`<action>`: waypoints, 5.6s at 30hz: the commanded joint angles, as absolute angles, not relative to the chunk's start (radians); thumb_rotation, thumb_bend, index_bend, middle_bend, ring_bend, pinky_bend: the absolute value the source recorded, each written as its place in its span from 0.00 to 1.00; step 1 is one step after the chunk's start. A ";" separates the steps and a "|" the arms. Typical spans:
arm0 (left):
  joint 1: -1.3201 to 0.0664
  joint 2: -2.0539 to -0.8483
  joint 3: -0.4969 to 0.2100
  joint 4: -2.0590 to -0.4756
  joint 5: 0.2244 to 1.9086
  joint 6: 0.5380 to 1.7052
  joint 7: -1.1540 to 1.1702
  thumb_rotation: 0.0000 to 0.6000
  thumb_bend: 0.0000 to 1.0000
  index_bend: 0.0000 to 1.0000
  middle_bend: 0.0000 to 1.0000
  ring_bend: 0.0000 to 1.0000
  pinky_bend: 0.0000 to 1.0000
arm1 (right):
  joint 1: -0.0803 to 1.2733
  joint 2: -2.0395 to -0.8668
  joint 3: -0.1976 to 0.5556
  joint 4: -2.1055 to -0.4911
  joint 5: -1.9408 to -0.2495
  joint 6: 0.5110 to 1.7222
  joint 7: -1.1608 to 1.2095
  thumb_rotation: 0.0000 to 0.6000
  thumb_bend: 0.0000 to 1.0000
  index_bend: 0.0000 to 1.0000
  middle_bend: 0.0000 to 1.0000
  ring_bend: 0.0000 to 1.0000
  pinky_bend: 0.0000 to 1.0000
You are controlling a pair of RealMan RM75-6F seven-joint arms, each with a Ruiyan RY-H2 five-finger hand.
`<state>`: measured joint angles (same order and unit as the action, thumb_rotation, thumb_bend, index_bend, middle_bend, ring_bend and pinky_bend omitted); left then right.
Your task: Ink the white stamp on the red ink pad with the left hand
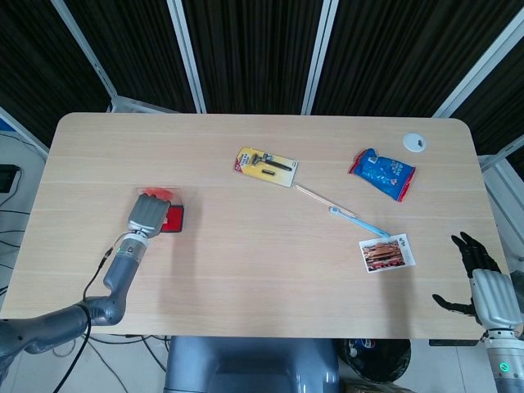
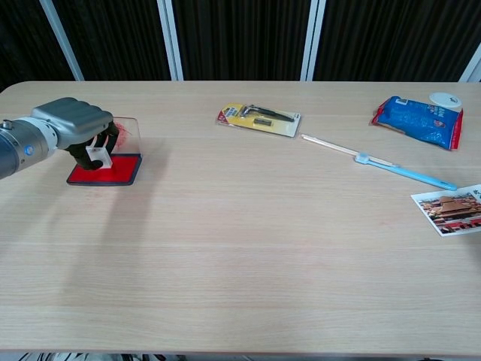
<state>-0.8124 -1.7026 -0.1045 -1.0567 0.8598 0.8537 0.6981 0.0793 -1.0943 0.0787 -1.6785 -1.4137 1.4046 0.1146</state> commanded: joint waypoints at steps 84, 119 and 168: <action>-0.758 -1.482 -0.090 -1.402 0.922 0.975 0.752 1.00 0.59 0.69 0.68 0.41 0.46 | 0.079 -1.095 0.083 -1.684 -1.421 1.412 0.127 1.00 0.10 0.00 0.00 0.00 0.18; -0.729 -1.545 0.000 -1.431 0.874 0.995 0.857 1.00 0.45 0.64 0.64 0.39 0.44 | 0.078 -1.088 0.081 -1.696 -1.418 1.407 0.136 1.00 0.10 0.00 0.00 0.00 0.18; -0.745 -1.443 0.005 -1.579 0.783 1.049 0.939 1.00 0.00 0.03 0.00 0.00 0.05 | 0.077 -1.089 0.080 -1.700 -1.424 1.413 0.129 1.00 0.10 0.00 0.00 0.00 0.18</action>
